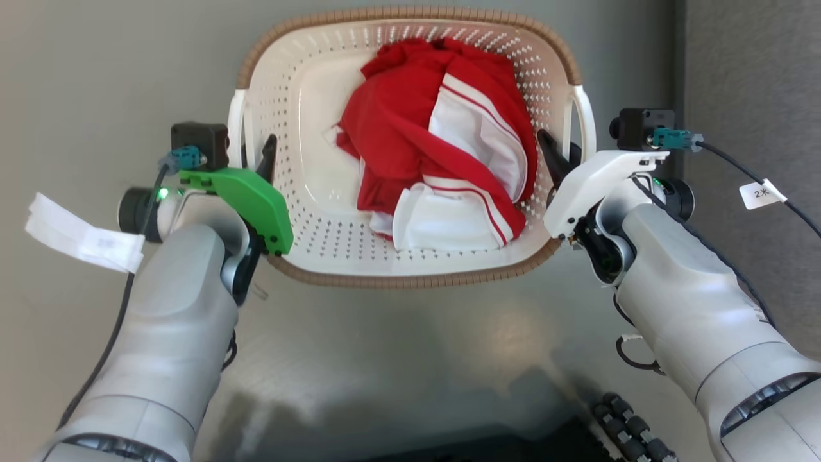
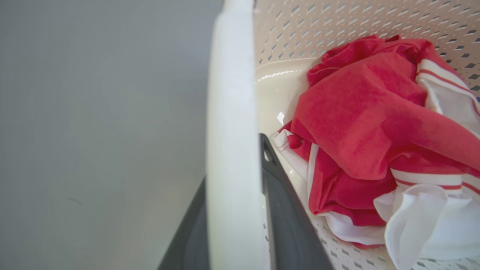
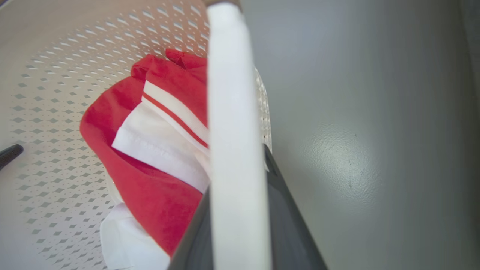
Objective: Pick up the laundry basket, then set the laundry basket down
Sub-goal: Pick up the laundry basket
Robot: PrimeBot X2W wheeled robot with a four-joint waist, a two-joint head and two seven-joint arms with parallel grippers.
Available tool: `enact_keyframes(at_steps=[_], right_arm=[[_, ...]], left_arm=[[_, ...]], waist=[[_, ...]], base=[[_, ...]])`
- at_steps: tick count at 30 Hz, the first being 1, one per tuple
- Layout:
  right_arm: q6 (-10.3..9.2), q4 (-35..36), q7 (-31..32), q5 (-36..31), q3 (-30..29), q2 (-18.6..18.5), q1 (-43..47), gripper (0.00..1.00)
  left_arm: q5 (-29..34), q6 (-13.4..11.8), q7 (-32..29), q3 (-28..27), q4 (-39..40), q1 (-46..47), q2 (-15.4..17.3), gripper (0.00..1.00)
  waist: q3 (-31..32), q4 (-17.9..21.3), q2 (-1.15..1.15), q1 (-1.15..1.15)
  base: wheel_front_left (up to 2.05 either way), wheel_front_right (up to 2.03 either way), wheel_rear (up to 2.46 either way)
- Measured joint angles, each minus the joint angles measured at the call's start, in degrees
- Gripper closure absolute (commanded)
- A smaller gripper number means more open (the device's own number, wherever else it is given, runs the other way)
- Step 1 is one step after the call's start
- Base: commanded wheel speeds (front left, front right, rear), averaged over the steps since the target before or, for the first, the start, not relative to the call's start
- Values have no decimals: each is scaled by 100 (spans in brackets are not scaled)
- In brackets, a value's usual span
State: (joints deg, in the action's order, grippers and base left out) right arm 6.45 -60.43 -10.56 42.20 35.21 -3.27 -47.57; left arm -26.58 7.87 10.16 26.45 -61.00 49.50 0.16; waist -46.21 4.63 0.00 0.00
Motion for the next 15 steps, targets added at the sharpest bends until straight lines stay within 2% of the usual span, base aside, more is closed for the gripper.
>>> enact_keyframes(at_steps=[15], right_arm=[[-10, -105, 597, 392, 558, -29, 275, 100]], left_arm=[[-825, -10, -703, 483, -110, -474, 46, 100]], waist=[[1200, 94, 0, 0]], base=[[0, 0, 0]])
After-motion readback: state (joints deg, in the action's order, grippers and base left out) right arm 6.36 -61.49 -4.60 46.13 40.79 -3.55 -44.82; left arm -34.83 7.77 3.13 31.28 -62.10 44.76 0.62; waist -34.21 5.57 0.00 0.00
